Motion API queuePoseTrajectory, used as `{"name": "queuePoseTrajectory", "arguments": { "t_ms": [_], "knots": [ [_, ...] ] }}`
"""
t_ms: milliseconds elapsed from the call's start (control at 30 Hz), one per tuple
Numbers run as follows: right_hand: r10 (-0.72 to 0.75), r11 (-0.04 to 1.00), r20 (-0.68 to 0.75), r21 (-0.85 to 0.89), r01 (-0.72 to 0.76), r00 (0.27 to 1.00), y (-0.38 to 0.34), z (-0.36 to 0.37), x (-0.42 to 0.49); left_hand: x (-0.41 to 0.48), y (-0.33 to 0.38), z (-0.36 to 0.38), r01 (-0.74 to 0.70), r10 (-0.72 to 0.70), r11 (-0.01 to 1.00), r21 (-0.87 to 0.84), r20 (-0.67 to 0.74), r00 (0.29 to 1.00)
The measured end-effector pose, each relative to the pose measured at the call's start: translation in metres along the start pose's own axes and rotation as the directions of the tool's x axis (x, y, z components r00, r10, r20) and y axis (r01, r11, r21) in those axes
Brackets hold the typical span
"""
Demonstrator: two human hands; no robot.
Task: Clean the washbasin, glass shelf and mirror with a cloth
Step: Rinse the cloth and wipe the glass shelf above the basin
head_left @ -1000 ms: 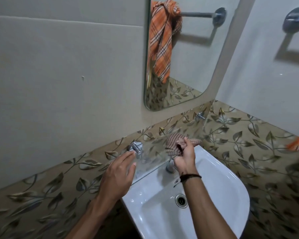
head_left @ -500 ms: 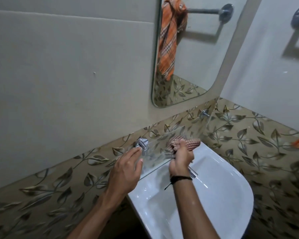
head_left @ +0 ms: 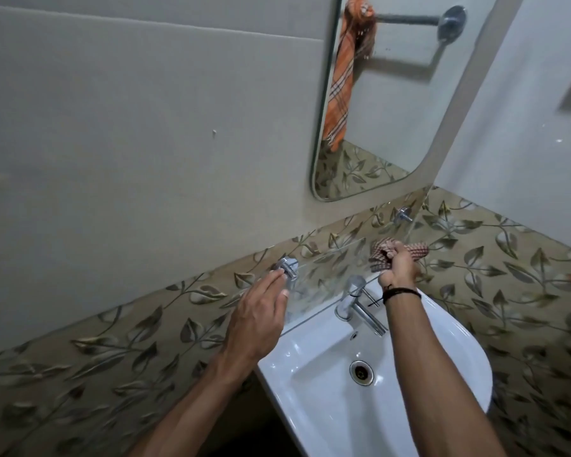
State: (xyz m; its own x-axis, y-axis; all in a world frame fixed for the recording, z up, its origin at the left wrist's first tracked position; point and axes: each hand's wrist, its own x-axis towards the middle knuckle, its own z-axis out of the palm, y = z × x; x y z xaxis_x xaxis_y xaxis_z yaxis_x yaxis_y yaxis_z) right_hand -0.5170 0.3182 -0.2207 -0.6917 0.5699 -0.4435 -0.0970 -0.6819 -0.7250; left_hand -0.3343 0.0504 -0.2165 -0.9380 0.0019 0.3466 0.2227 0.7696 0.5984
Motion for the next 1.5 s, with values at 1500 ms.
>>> {"name": "queuePoseTrajectory", "arguments": {
  "t_ms": [1500],
  "knots": [
    [-0.430, 0.742, 0.280, -0.433, 0.512, 0.858, 0.039, -0.058, -0.159, -0.041, -0.030, 0.003, -0.033, 0.000, 0.986, -0.166, -0.196, 0.981]
  ]
}}
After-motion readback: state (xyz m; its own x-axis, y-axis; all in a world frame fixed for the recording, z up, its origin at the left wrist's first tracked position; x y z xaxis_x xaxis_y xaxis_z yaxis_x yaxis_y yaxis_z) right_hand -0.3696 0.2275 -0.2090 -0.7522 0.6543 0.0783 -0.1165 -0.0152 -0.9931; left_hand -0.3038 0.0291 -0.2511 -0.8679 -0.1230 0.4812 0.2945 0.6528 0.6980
